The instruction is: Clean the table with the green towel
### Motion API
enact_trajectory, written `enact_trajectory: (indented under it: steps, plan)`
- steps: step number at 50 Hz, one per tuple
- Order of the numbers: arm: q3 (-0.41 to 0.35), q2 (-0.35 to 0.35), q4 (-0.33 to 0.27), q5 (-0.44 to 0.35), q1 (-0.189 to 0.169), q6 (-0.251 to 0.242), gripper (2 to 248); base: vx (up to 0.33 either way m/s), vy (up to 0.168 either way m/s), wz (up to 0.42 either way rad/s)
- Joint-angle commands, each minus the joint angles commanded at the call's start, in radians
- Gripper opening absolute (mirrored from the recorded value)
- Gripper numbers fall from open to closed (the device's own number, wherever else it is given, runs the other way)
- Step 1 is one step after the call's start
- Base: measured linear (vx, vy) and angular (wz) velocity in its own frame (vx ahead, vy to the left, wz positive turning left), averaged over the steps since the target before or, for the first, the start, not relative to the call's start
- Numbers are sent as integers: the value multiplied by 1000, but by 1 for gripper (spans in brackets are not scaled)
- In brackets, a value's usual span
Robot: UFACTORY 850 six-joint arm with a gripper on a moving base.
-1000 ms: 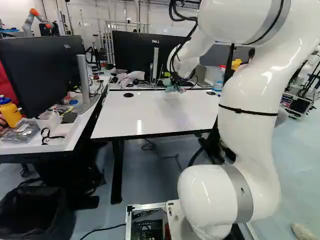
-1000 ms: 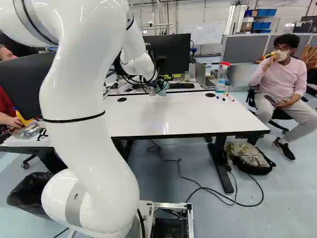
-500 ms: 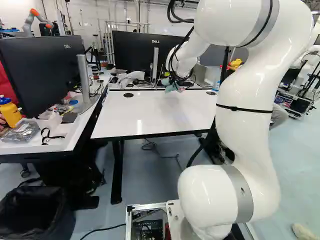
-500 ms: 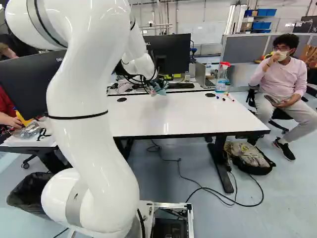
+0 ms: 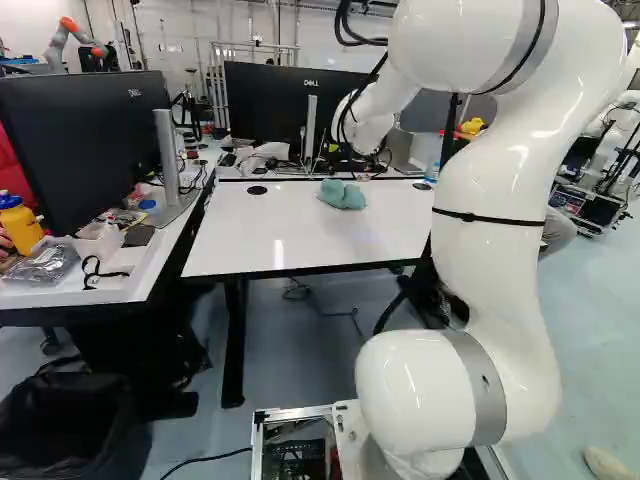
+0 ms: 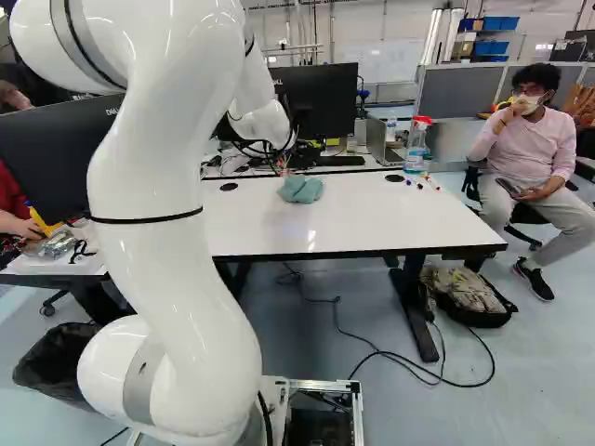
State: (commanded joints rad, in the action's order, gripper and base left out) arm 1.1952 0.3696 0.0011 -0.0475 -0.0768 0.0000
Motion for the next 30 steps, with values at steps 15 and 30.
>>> enact_trajectory:
  steps: [15,30]
  plan:
    - [0,0,0,0,0,0,247,0,0,0]
    - [-8,-5,0,-6,1,0,247,0,0,0]
